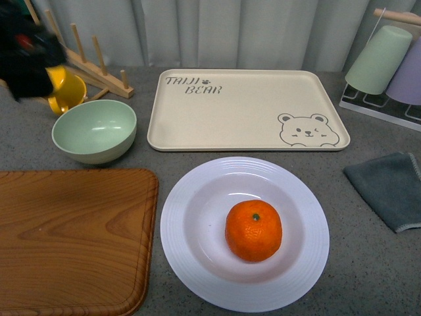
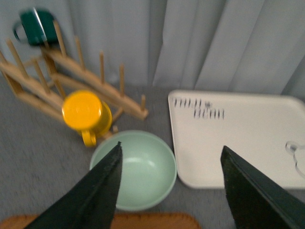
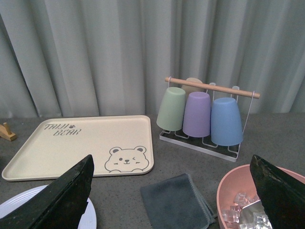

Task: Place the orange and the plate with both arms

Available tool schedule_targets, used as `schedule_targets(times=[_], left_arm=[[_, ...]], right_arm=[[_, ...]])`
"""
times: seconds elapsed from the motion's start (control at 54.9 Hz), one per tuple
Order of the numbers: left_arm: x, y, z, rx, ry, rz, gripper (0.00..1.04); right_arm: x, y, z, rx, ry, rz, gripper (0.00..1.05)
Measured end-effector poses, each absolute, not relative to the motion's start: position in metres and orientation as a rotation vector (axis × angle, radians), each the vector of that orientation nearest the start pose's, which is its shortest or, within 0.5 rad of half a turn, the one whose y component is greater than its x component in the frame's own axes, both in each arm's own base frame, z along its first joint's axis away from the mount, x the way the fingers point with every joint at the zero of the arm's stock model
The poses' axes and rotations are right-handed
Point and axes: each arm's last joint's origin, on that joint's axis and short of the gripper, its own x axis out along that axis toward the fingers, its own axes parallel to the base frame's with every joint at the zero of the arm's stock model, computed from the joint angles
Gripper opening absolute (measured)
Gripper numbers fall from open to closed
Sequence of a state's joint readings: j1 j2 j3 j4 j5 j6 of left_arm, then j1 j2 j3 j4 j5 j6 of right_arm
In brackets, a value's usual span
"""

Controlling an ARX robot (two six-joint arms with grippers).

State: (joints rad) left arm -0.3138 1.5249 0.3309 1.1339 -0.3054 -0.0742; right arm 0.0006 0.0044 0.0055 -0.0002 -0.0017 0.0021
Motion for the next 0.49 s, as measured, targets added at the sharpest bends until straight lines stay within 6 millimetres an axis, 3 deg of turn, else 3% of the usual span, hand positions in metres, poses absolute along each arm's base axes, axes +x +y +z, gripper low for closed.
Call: schedule_targets(times=[0.109,0.31,0.492], left_arm=[[0.223,-0.054,0.166,-0.039,-0.007,-0.01,0.39],[0.197,-0.034,0.16,-0.014,0.021,-0.006,0.05],[0.177,-0.022,0.162,-0.008,0.015,-0.003,0.04]], right_arm=[[0.098,0.0,0.165,0.002,-0.002,0.003,0.96],[0.098,0.0,0.165,0.002,-0.002,0.003,0.96],[0.098,0.0,0.165,0.002,-0.002,0.003,0.96]])
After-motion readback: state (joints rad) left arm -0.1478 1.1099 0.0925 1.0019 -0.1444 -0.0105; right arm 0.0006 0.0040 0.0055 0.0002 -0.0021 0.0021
